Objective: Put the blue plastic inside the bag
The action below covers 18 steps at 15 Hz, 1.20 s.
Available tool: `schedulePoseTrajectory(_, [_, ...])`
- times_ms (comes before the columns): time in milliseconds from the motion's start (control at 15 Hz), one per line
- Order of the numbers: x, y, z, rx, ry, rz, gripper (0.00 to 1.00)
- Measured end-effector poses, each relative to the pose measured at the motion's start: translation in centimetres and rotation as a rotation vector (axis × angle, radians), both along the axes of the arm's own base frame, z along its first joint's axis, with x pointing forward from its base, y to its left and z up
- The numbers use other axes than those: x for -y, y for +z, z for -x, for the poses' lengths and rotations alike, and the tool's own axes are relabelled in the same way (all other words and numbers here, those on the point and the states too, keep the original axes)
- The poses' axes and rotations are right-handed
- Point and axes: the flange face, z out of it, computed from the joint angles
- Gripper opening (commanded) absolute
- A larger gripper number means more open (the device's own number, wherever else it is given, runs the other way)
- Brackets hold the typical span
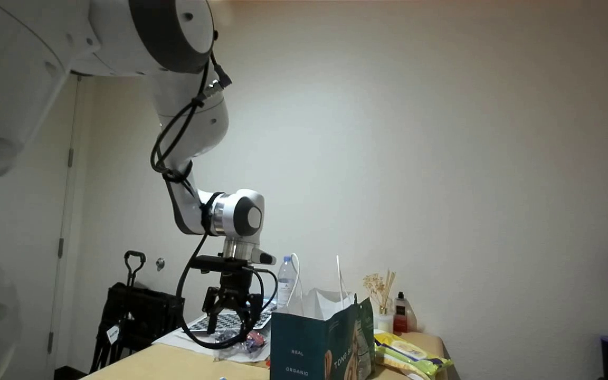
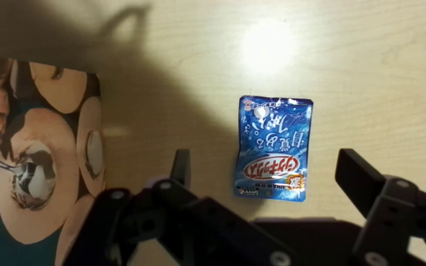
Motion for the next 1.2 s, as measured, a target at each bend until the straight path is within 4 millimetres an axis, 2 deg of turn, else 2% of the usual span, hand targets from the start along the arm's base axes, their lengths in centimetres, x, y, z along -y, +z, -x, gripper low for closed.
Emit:
schedulePoseTrajectory(400, [0.0, -6.6, -3.6, -0.029, -0.017, 0.118, 1.0])
schedulePoseTrajectory(533, [-0.1, -8.2, -4.3, -0.054, 0.003, 0.167, 1.0])
schedulePoseTrajectory(933, [-0.5, -8.6, -5.0, -0.064, -0.011, 0.171, 1.0])
schedulePoseTrajectory(1200, [-3.3, -9.8, -4.8, -0.088, -0.167, 0.099, 1.0])
